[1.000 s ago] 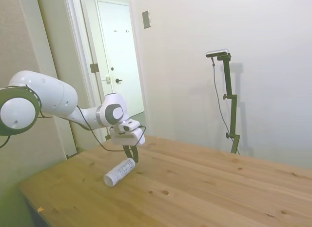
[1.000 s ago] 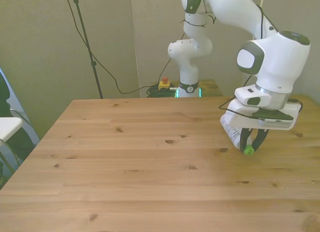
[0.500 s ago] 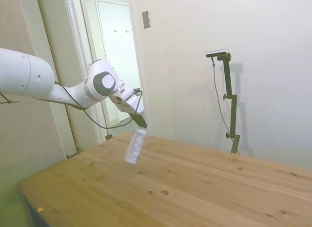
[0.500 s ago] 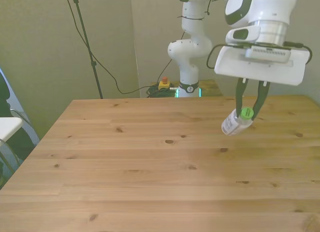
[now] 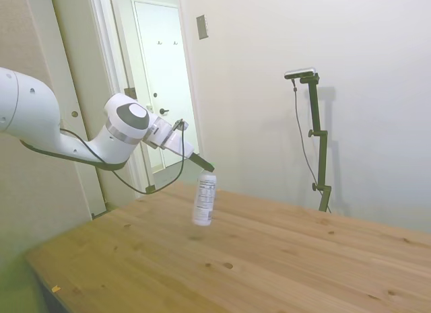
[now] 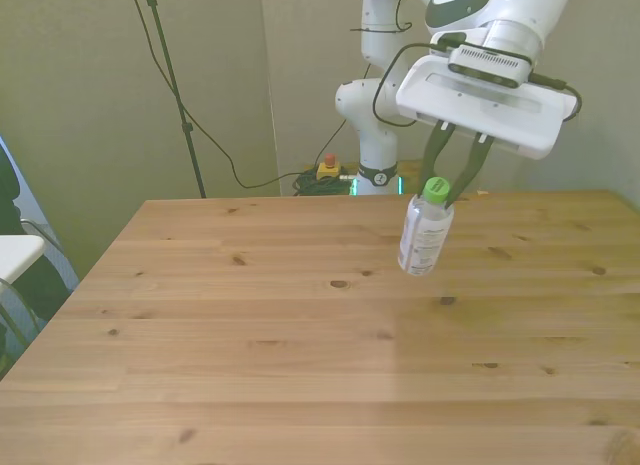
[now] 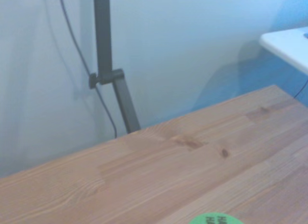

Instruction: Stand the water bottle

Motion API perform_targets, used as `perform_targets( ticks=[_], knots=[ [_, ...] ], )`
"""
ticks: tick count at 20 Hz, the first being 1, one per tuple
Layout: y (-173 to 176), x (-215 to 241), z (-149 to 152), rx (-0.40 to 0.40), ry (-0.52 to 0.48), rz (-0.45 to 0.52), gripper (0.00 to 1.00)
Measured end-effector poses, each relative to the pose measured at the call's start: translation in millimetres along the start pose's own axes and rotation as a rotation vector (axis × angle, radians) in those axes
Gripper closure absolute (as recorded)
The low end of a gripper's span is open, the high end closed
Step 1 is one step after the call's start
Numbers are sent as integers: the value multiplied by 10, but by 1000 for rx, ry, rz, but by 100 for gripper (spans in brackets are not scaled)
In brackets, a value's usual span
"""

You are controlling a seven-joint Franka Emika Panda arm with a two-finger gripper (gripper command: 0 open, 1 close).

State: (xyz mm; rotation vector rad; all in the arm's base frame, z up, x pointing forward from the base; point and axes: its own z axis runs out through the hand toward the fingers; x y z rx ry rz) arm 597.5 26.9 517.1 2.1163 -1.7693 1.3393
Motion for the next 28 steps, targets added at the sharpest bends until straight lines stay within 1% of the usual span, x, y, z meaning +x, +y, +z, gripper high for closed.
perform_targets(
  ticks=[6,9,13,18,22,23,28],
  knots=[
    [-34,-167,429,71,178,126,100],
    [-109,-225,613,88,231,189,100],
    [-220,-309,778,91,260,219,100],
    [-332,-495,926,92,267,227,100],
    [-356,-599,1029,83,269,222,100],
    [-355,-627,1054,80,269,219,0],
    [-380,-676,1029,76,278,199,0]
  ],
)
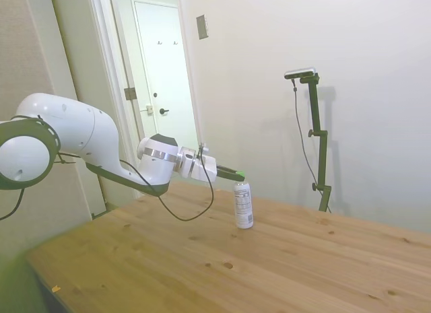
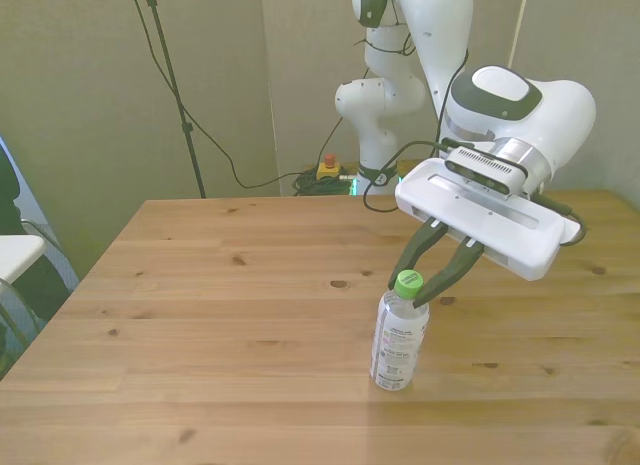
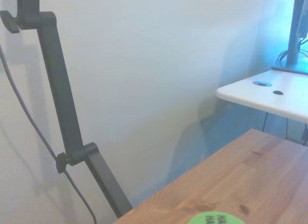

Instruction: Stand the water bottle

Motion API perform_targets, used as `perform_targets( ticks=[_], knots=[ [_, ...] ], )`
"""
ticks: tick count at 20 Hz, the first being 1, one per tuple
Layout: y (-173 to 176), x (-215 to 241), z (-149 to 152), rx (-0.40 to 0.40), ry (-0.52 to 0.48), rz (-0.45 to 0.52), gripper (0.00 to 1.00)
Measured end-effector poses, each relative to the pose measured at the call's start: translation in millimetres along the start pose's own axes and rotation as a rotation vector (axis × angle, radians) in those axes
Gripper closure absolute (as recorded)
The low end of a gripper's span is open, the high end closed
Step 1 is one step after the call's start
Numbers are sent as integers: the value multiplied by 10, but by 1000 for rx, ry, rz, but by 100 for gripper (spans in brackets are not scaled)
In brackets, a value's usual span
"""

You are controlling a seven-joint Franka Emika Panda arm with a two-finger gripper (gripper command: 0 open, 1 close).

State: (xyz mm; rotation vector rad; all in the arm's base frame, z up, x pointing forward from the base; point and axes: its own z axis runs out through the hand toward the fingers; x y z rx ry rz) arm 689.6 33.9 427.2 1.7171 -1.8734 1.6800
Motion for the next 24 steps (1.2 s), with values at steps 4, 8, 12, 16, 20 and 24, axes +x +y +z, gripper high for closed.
perform_targets(
  ticks=[4,8,12,16,20,24],
  knots=[
    [-4,-14,-17,1,-2,-10,0],
    [7,-21,-15,-3,-3,-12,0],
    [6,0,-4,-5,-2,-8,0],
    [-21,69,-16,-10,-3,5,0],
    [-52,184,-95,-38,-89,-13,0],
    [-63,336,-275,-81,-201,-52,0]
  ],
)
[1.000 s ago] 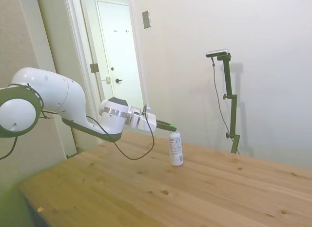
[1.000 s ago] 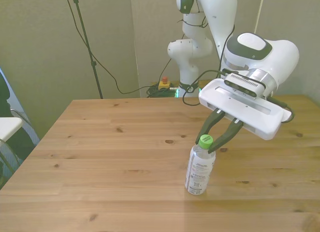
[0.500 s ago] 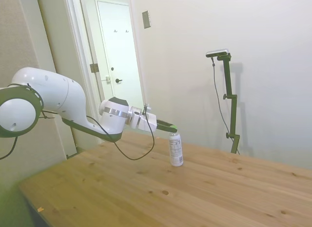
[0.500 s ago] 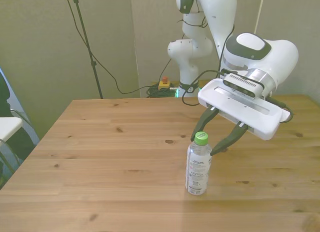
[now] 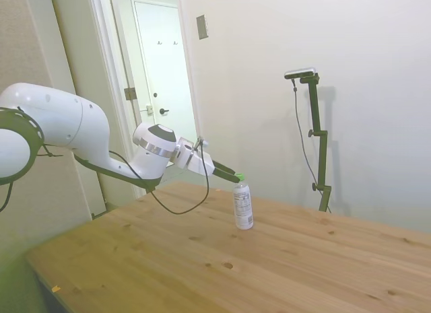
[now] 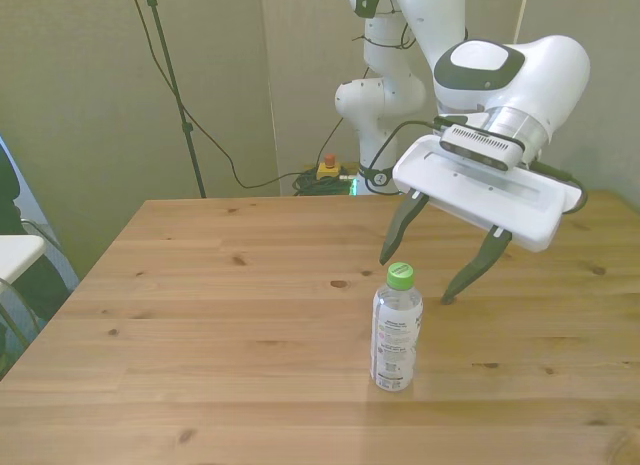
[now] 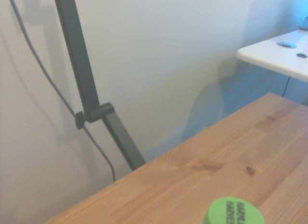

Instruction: Stand the water bottle

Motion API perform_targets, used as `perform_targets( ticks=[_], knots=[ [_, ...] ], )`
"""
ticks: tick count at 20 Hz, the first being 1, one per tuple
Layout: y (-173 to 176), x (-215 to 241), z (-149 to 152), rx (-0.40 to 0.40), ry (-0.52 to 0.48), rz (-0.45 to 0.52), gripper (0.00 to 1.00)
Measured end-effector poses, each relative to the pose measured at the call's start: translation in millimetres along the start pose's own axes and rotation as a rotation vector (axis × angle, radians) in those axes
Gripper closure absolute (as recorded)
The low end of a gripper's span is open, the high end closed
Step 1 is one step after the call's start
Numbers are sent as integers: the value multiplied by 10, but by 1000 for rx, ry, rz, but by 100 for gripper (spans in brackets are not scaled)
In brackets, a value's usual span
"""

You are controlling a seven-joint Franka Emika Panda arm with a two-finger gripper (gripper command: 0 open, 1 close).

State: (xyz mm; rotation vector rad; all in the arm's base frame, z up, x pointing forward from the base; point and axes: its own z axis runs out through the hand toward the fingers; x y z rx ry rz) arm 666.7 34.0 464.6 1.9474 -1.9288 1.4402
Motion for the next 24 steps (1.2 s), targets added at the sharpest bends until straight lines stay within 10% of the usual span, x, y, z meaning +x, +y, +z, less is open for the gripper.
perform_targets(
  ticks=[16,24],
  knots=[
    [819,-193,-1069,-168,-603,-469,0],
    [1457,-136,-1510,-243,-740,-578,0]
  ],
)
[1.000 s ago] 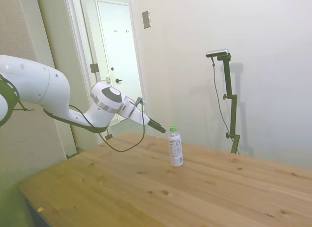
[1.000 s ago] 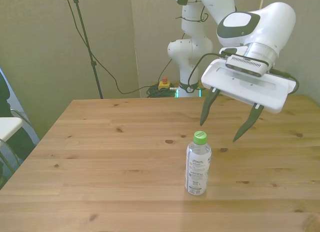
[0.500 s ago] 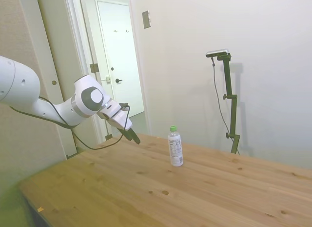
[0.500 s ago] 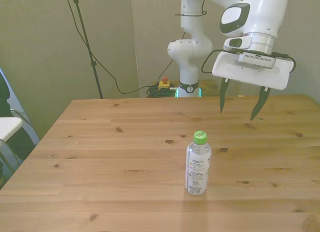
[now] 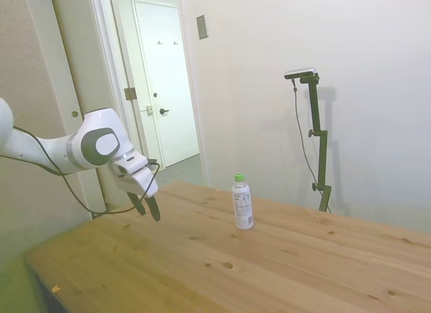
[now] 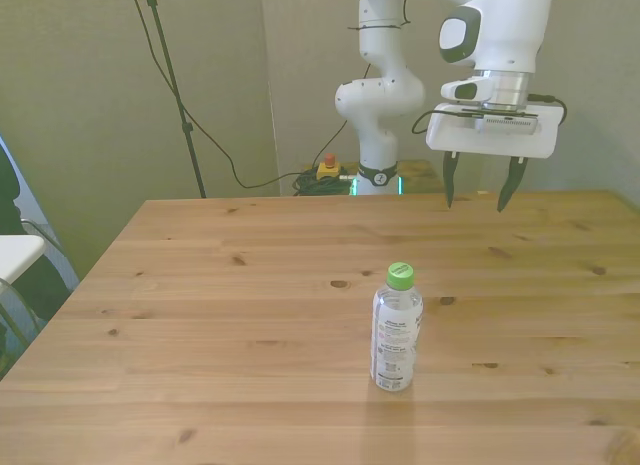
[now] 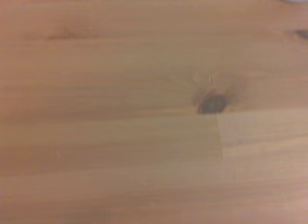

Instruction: Stand the water bottle

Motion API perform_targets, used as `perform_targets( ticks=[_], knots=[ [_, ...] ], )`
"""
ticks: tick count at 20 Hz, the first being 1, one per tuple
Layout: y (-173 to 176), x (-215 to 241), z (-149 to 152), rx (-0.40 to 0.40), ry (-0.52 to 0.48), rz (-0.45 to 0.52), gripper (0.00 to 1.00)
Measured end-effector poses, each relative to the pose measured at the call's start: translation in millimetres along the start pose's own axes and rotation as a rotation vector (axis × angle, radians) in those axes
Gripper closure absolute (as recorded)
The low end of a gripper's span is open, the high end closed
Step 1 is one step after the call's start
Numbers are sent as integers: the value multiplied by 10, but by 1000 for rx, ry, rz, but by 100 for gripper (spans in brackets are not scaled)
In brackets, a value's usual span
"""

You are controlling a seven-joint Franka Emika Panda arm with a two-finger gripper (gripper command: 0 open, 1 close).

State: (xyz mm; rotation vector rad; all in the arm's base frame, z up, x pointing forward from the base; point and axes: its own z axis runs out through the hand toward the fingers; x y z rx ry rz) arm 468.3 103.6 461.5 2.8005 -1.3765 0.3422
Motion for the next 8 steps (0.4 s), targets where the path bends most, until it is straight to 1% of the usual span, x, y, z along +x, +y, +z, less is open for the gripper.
perform_targets(
  ticks=[3,8],
  knots=[
    [278,-84,-53,-15,-30,-21,0],
    [672,-36,-205,-22,-33,-50,0]
  ],
)
